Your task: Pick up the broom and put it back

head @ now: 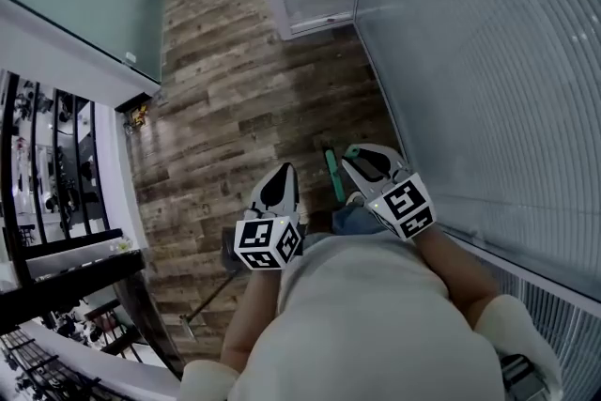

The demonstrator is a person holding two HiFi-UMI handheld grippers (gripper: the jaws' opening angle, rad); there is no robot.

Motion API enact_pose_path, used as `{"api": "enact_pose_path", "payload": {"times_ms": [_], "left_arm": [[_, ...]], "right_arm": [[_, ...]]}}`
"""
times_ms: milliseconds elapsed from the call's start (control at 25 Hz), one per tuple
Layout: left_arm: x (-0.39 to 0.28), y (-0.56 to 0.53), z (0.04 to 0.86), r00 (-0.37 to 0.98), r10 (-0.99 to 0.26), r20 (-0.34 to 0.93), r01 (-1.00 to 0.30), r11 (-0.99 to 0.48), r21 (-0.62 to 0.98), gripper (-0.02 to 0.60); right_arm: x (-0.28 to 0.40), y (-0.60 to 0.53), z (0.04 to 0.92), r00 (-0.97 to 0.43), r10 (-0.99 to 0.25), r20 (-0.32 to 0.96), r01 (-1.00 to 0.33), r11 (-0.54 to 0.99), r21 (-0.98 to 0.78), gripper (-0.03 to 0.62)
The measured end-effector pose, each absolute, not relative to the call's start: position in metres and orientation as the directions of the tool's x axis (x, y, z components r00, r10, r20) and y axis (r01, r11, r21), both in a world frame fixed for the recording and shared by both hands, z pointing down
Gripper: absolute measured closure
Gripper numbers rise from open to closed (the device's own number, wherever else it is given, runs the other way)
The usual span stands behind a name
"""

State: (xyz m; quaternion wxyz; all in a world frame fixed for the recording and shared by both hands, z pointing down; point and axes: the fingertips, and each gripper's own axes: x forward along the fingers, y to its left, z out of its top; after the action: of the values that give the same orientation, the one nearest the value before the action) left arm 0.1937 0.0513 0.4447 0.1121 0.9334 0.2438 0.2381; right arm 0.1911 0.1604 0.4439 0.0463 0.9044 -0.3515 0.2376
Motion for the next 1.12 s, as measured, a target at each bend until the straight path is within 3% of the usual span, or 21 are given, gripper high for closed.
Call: {"api": "enact_pose_path", "payload": {"times_ms": [1120], "left_arm": [[0.241,0.245,0.478,0.612,0.659,0.437,0.592,-0.748,0.299,0.575]], "right_arm": [[0.213,0.378,0.518,0.757,-0.393,0.523,-0.387,-0.913,-0.127,0.494]]}}
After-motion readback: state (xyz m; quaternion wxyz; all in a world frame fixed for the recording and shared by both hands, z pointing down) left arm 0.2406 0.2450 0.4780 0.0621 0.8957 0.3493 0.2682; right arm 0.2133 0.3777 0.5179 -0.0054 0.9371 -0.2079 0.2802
